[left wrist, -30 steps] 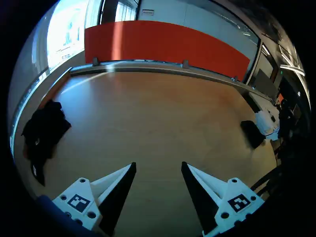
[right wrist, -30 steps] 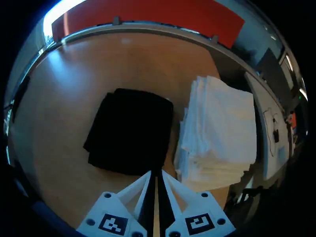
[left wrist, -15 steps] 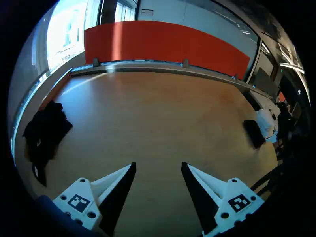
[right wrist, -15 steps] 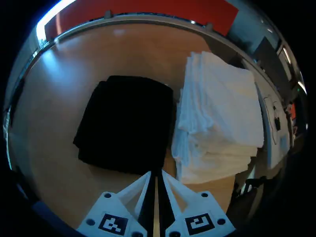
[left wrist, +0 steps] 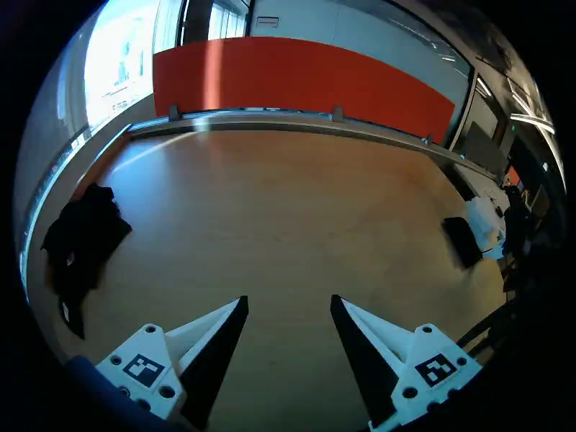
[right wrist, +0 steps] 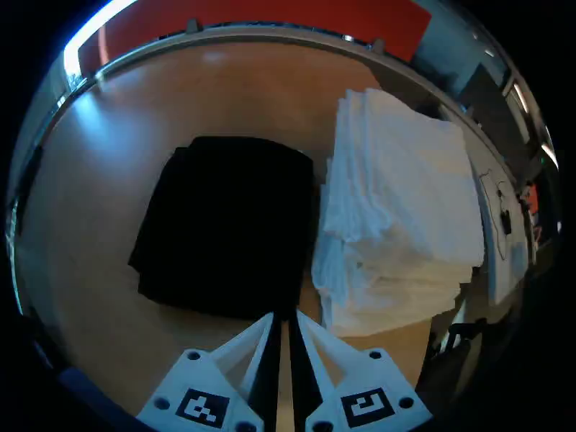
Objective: Fold towel
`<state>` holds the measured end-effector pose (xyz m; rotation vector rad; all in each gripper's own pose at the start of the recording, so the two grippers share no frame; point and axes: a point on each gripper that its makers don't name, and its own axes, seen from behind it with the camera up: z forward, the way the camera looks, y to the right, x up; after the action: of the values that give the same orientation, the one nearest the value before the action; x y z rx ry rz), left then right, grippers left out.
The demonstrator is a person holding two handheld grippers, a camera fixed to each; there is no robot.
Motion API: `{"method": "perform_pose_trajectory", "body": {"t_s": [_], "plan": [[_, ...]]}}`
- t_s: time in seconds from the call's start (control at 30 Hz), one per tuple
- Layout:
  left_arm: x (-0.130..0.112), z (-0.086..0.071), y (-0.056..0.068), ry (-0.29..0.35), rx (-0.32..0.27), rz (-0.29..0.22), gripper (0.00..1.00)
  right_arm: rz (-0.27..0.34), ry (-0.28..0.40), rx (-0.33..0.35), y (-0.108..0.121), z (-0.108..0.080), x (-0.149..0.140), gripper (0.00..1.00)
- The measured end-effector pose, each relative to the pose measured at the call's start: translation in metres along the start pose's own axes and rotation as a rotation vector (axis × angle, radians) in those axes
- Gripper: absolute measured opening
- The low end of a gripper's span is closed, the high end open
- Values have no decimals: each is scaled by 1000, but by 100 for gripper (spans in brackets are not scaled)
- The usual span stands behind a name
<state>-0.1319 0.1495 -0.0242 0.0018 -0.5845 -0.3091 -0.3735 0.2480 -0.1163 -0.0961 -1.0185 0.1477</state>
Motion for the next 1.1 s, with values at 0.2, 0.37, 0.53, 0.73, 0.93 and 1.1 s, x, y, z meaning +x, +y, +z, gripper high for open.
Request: {"method": "perform_pose_trajectory", "body": {"t_s": [0.2, 0.37, 0.53, 0.73, 0.93, 1.1], "plan": [[0, 1, 0, -1, 1, 2, 84, 12, 4, -9, 4, 1, 2, 11], [1, 0, 0, 1, 1, 4, 84, 16, 8, -7, 3, -1, 2, 19], [2, -1, -2, 3, 2, -1, 84, 25, 18, -5, 2, -6, 2, 29], [2, -2, -4, 5, 2, -4, 84, 47, 43, 4, -2, -15, 2, 53], [2, -3, -3, 9, -4, -2, 84, 53, 69, 6, -8, -24, 4, 88], [3, -4, -3, 14, -11, -3, 84, 55, 85, 11, -16, -30, 5, 89]]}}
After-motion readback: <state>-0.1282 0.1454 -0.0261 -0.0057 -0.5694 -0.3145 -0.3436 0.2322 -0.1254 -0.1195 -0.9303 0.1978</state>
